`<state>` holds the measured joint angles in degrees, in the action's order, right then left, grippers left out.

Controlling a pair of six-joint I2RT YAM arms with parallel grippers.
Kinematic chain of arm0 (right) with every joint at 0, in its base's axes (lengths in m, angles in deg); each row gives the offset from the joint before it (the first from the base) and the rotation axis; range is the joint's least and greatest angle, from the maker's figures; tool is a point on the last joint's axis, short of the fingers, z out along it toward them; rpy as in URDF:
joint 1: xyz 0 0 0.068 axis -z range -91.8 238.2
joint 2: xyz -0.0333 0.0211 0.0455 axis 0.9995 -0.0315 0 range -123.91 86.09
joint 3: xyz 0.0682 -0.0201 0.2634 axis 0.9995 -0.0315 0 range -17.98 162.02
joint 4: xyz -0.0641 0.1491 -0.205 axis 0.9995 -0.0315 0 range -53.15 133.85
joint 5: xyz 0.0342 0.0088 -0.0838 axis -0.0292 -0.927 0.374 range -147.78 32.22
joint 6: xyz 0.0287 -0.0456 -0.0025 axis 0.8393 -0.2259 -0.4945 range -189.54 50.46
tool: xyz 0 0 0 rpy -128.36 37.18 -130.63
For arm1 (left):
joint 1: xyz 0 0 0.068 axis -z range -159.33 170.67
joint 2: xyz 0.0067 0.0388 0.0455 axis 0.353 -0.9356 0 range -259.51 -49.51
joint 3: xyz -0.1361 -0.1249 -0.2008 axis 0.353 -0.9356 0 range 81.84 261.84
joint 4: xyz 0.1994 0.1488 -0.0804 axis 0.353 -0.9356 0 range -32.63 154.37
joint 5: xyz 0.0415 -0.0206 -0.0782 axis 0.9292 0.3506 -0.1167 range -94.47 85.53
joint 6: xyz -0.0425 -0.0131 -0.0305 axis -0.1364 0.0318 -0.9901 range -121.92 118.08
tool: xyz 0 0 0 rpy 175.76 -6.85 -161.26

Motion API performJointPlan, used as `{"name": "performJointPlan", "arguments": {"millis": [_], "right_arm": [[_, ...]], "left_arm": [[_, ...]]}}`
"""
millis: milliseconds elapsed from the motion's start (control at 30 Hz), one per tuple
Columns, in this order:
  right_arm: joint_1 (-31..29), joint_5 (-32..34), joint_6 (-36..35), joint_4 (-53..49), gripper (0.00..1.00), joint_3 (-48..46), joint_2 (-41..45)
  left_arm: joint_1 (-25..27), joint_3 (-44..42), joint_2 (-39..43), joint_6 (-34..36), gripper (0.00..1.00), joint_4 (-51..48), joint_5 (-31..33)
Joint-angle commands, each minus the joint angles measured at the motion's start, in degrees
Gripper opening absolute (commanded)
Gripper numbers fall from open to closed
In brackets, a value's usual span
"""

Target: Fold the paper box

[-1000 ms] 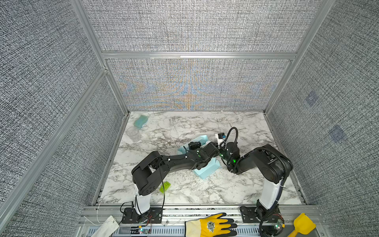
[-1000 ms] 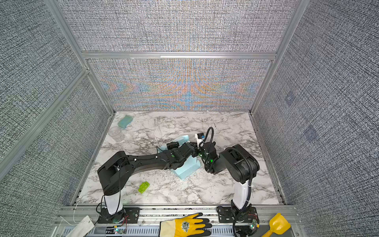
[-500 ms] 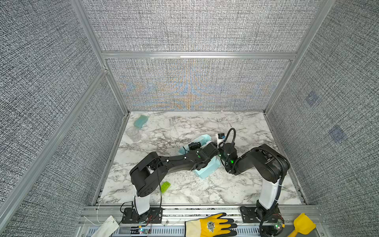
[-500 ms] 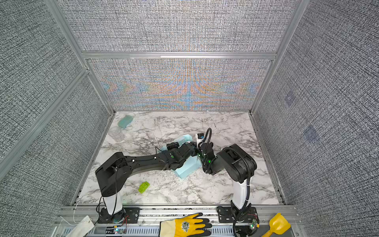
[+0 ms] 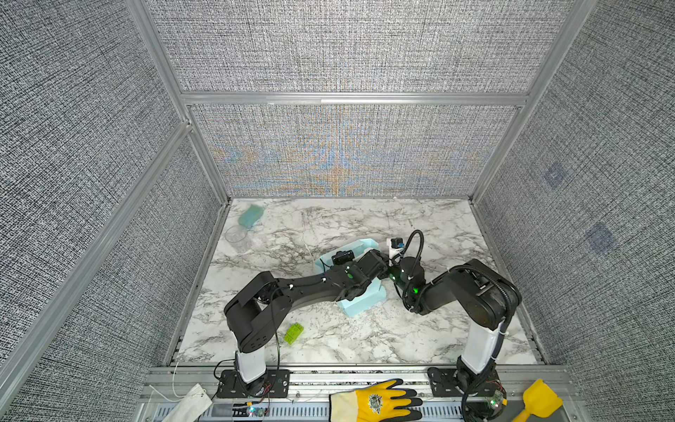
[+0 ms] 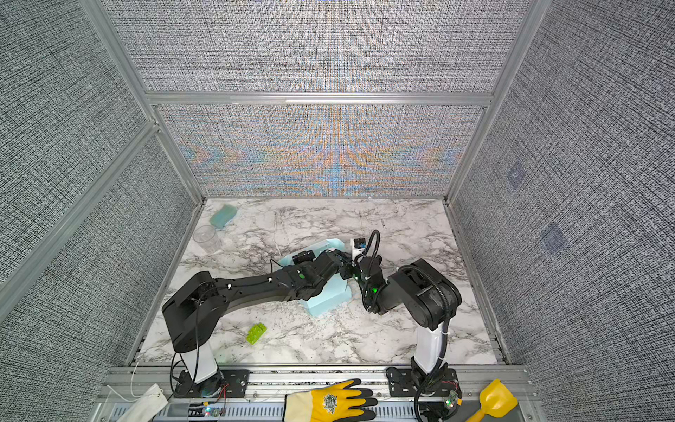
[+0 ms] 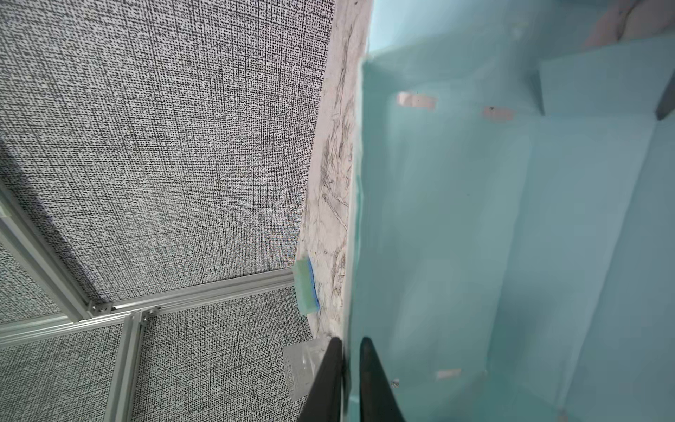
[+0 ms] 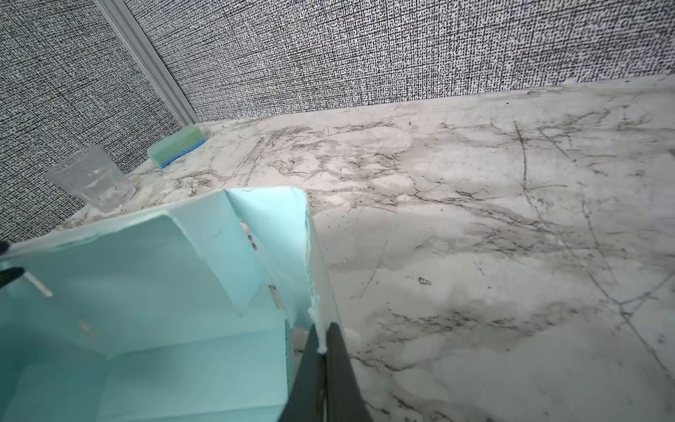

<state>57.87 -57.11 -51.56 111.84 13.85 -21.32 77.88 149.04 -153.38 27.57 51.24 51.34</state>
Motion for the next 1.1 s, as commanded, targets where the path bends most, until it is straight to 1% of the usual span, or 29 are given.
{"name": "performJointPlan", "arguments": {"millis": [0, 100, 467, 500, 633, 667, 767, 1067], "right_arm": [[0.0, 1.0, -0.3, 2.6, 0.00, -0.3, 0.7], [0.0, 1.3, -0.5, 2.6, 0.00, -0.5, 1.1], [-0.1, 0.8, -0.6, 2.9, 0.00, -0.8, 1.7], [-0.1, 0.7, -0.7, 2.9, 0.00, -0.9, 1.7], [-0.1, 0.6, -0.7, 3.1, 0.00, -1.0, 2.0], [-0.1, 0.5, -0.7, 3.1, 0.00, -1.0, 1.9], [-0.1, 0.4, -0.7, 3.1, 0.00, -1.1, 2.1], [-1.0, 0.3, -1.2, 1.5, 0.00, -2.6, 5.2]], "left_arm": [[-0.3, -0.4, 0.5, -1.7, 0.17, -2.3, 0.2], [-0.3, -0.5, 0.6, -2.3, 0.21, -3.3, 0.3], [-2.2, -2.4, 1.4, -1.9, 0.21, -2.9, 0.6], [-2.4, -2.6, 1.3, -1.7, 0.20, -2.7, 0.7], [-3.5, -3.0, 1.2, -0.8, 0.10, -1.2, 0.6], [-3.6, -3.0, 1.2, -0.5, 0.06, -0.8, 0.3], [-3.9, -3.0, 1.1, 0.4, 0.01, 0.8, 0.2], [-4.0, -3.1, 0.5, 1.6, 0.00, 2.8, 0.3]]}}
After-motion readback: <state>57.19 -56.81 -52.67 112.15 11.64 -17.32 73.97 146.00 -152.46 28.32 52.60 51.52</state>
